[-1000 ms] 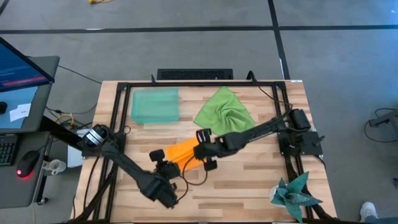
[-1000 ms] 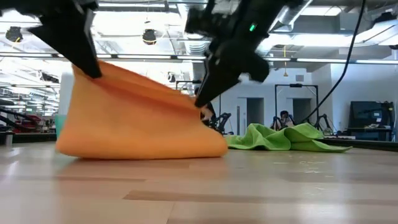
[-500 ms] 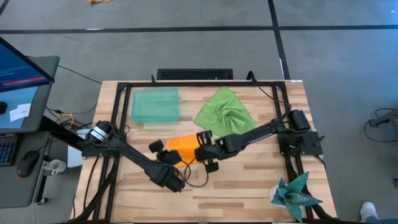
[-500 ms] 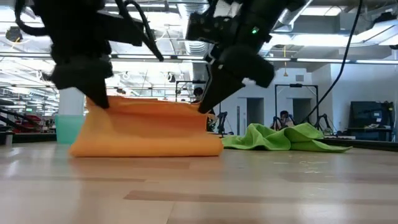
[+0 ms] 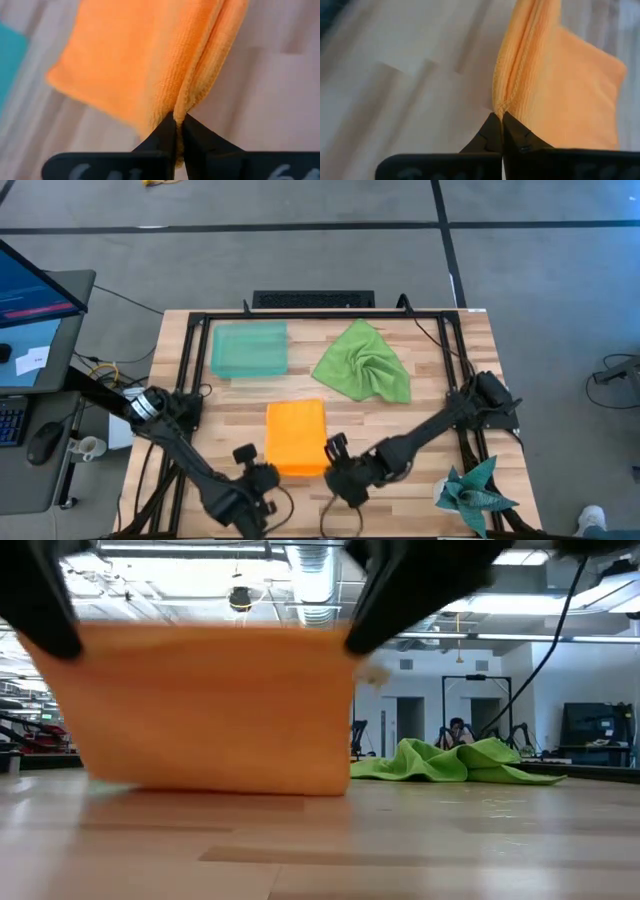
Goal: Roll microfiber towels into tight, uniform cylinder then place into a basket
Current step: Fold the yellow towel, then roll the yellow towel
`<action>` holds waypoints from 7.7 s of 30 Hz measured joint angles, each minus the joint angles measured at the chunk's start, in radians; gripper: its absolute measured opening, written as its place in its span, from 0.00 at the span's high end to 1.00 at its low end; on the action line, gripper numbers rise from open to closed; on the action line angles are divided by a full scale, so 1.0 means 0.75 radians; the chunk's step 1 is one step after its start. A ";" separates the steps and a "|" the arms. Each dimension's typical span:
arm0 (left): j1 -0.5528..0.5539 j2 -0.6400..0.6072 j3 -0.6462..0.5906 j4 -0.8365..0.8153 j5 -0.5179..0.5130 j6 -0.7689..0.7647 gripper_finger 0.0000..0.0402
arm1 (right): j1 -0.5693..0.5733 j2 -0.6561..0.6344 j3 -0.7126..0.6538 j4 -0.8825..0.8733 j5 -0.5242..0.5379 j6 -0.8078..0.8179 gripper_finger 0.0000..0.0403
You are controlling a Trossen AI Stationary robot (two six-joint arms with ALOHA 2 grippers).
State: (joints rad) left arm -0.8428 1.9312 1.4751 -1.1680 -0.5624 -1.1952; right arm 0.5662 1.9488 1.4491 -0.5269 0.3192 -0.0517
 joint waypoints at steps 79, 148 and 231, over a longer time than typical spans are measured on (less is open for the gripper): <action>0.335 0.117 0.012 0.042 0.089 0.361 0.96 | -0.066 0.099 0.019 -0.259 0.128 0.698 0.98; 0.301 0.108 -0.082 0.442 -0.031 0.539 0.65 | -0.129 -0.424 -0.265 -0.444 0.248 0.525 0.65; 0.103 0.088 0.092 -0.106 -0.092 0.796 0.65 | -0.260 -0.629 -0.502 -0.141 0.239 0.547 0.66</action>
State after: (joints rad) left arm -0.7658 1.9976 1.5438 -1.2473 -0.6315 -0.5980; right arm 0.3714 1.4769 1.0725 -0.6323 0.4984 0.3588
